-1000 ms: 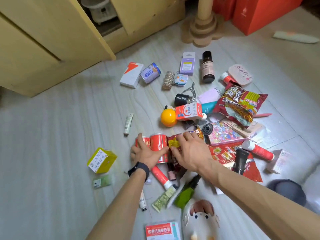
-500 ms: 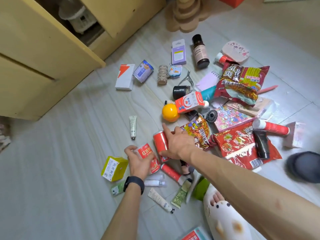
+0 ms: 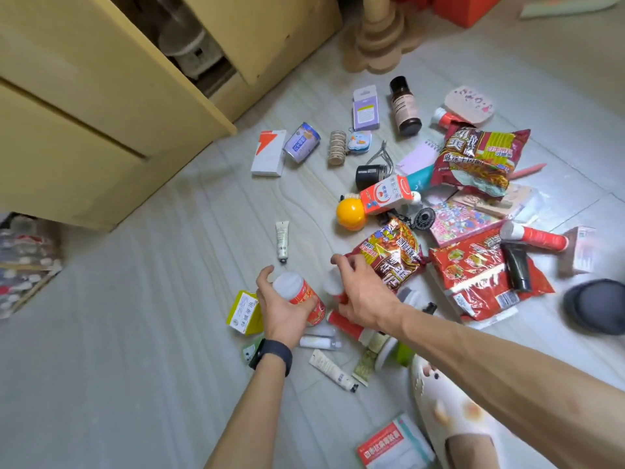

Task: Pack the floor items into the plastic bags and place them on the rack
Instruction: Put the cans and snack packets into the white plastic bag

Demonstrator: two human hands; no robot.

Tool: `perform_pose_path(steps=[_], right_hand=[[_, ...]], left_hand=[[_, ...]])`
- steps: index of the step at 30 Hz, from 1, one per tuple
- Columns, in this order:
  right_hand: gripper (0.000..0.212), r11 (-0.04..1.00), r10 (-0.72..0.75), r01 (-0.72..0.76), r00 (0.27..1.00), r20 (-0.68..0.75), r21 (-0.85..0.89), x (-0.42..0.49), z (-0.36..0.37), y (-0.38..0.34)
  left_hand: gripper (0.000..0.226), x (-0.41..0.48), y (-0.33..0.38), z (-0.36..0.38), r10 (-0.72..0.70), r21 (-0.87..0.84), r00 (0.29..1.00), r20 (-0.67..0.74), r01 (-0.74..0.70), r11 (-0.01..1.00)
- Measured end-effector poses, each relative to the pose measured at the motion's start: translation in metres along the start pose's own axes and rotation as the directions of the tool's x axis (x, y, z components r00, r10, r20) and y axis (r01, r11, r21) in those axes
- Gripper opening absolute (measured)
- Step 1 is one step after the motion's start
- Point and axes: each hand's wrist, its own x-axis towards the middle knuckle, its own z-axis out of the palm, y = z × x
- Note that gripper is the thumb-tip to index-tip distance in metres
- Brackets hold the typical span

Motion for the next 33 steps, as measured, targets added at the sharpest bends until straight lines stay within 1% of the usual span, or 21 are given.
perform_pose_path(steps=[2,4,6,8,9,10,11,13,15,16,18,21,23,24,25,26,27,30,33], right_hand=[[0.091,0.995,0.032,-0.031,0.999,-0.010,0.091,-0.015,-0.020,0.001],[0.104,0.991,0.084,-0.082,0.996,-0.017,0.103,-0.030,-0.051,0.000],[0.107,0.998,0.057,-0.057,0.998,-0.009,-0.011,-0.041,-0.090,0.000],[0.098,0.979,0.013,-0.014,1.000,-0.003,-0.204,-0.055,-0.140,-0.002],[0.092,0.951,-0.004,0.001,1.000,-0.007,-0.309,-0.063,-0.167,-0.002],[0.087,0.915,-0.020,0.013,1.000,-0.012,-0.404,-0.072,-0.195,-0.001],[0.084,0.886,-0.023,0.013,1.000,-0.016,-0.463,-0.081,-0.218,0.002],[0.082,0.863,-0.006,-0.036,0.997,-0.081,-0.504,-0.111,-0.266,0.012],[0.081,0.888,0.050,-0.140,0.976,-0.211,-0.438,-0.151,-0.306,0.032],[0.083,0.910,0.090,-0.194,0.955,-0.282,-0.366,-0.171,-0.320,0.045],[0.087,0.935,0.201,-0.300,0.888,-0.414,-0.190,-0.222,-0.343,0.074],[0.086,0.916,0.352,-0.398,0.742,-0.571,0.047,-0.292,-0.355,0.124],[0.082,0.875,0.431,-0.469,0.634,-0.643,0.123,-0.329,-0.355,0.157],[0.081,0.841,0.468,-0.524,0.579,-0.668,0.134,-0.344,-0.353,0.172],[0.080,0.803,0.496,-0.582,0.534,-0.685,0.127,-0.356,-0.351,0.187],[0.078,0.770,0.514,-0.629,0.510,-0.689,0.109,-0.365,-0.348,0.198],[0.076,0.742,0.532,-0.665,0.501,-0.682,0.090,-0.373,-0.346,0.210],[0.067,0.707,0.558,-0.705,0.515,-0.651,0.048,-0.383,-0.340,0.238],[0.060,0.703,0.547,-0.711,0.532,-0.647,0.010,-0.375,-0.335,0.257]], left_hand=[[0.098,-0.006,0.009,-0.006,0.017,0.003,1.000,0.016,-0.017,1.000],[0.093,-0.013,0.025,-0.014,0.068,0.005,0.997,0.046,-0.068,0.998],[0.084,-0.016,0.049,-0.016,0.143,0.040,0.986,0.081,-0.147,0.988],[0.078,-0.023,0.087,-0.014,0.233,0.073,0.965,0.123,-0.243,0.967],[0.078,-0.027,0.108,-0.011,0.288,0.094,0.947,0.146,-0.303,0.948],[0.079,-0.032,0.131,-0.006,0.345,0.110,0.923,0.172,-0.366,0.924],[0.078,-0.038,0.150,-0.002,0.394,0.126,0.895,0.209,-0.424,0.897],[0.078,-0.059,0.194,0.012,0.488,0.131,0.824,0.287,-0.539,0.832],[0.081,-0.086,0.234,0.032,0.557,0.141,0.749,0.359,-0.633,0.761],[0.082,-0.099,0.251,0.041,0.585,0.146,0.706,0.400,-0.679,0.719],[0.082,-0.130,0.282,0.064,0.640,0.128,0.593,0.488,-0.774,0.619],[0.085,-0.168,0.311,0.102,0.673,0.101,0.409,0.616,-0.889,0.447],[0.080,-0.189,0.324,0.135,0.668,0.097,0.305,0.679,-0.939,0.331],[0.077,-0.198,0.328,0.152,0.657,0.103,0.273,0.702,-0.953,0.285],[0.075,-0.206,0.331,0.169,0.644,0.111,0.256,0.721,-0.960,0.257],[0.074,-0.213,0.332,0.184,0.629,0.117,0.252,0.736,-0.962,0.249],[0.072,-0.221,0.333,0.199,0.614,0.114,0.252,0.748,-0.960,0.256],[0.069,-0.237,0.333,0.243,0.595,0.084,0.270,0.757,-0.943,0.322],[0.066,-0.249,0.333,0.276,0.599,0.063,0.319,0.735,-0.911,0.408]])
